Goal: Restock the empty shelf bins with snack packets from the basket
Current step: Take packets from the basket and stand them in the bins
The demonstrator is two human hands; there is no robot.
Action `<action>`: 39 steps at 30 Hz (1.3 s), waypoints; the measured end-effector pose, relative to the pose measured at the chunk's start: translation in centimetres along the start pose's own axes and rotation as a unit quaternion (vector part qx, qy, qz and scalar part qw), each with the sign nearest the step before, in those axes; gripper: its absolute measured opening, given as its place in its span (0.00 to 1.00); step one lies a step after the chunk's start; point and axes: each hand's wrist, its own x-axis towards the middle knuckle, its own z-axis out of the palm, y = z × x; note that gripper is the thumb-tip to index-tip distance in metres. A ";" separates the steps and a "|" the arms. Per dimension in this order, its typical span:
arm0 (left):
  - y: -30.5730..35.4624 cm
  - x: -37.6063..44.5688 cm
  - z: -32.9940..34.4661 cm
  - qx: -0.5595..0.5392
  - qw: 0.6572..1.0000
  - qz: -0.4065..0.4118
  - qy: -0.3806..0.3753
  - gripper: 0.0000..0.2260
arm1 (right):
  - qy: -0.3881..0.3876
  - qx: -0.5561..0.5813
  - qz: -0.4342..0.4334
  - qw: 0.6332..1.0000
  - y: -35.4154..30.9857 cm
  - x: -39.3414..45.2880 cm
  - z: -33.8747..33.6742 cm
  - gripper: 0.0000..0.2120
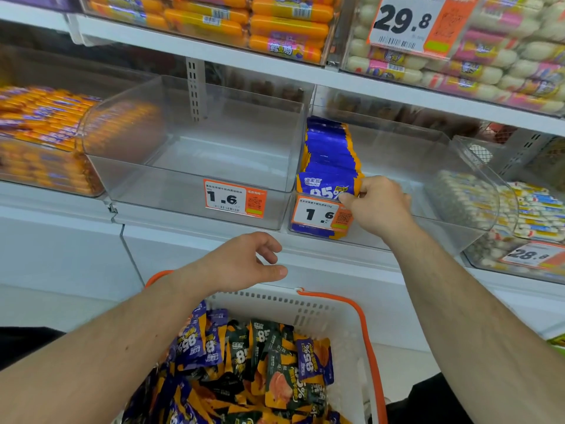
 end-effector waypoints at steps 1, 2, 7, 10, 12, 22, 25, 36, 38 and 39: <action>0.0 0.0 0.1 0.003 1.000 0.000 -0.005 0.19 | -0.003 -0.003 0.000 1.000 0.1 0.0 -0.1 0.11; 0.0 0.0 0.1 0.005 1.000 0.000 -0.009 0.19 | -0.009 -0.004 0.003 1.000 0.2 -0.1 -0.1 0.12; 0.1 0.1 0.2 0.021 1.000 0.001 -0.017 0.18 | 0.070 0.094 0.027 0.993 0.7 -0.6 -0.4 0.15; 0.0 0.1 0.3 0.024 1.000 0.002 -0.020 0.18 | 0.109 0.119 0.011 0.987 0.8 -0.7 -0.1 0.16; -0.2 0.1 0.4 0.030 0.999 0.000 -0.025 0.18 | 0.107 0.116 0.012 0.987 0.8 -0.8 0.0 0.16; -1.1 0.2 1.3 0.058 0.997 -0.005 -0.053 0.19 | 0.228 0.053 0.001 0.972 1.6 -2.4 1.8 0.12; -1.7 0.1 1.9 0.088 0.993 -0.017 -0.083 0.20 | 0.342 0.079 -0.166 0.922 1.0 -4.5 3.3 0.08; -3.3 -0.4 5.9 0.316 0.916 -0.014 -0.248 0.22 | -0.520 -0.242 -0.205 0.793 6.8 -14.3 18.5 0.07; -3.0 -0.4 6.2 0.322 0.912 -0.004 -0.253 0.23 | -0.547 -0.261 -0.173 0.776 8.3 -15.9 20.7 0.13; -2.9 -0.4 6.2 0.321 0.913 0.000 -0.250 0.23 | -0.554 -0.269 -0.164 0.771 8.8 -16.7 21.4 0.14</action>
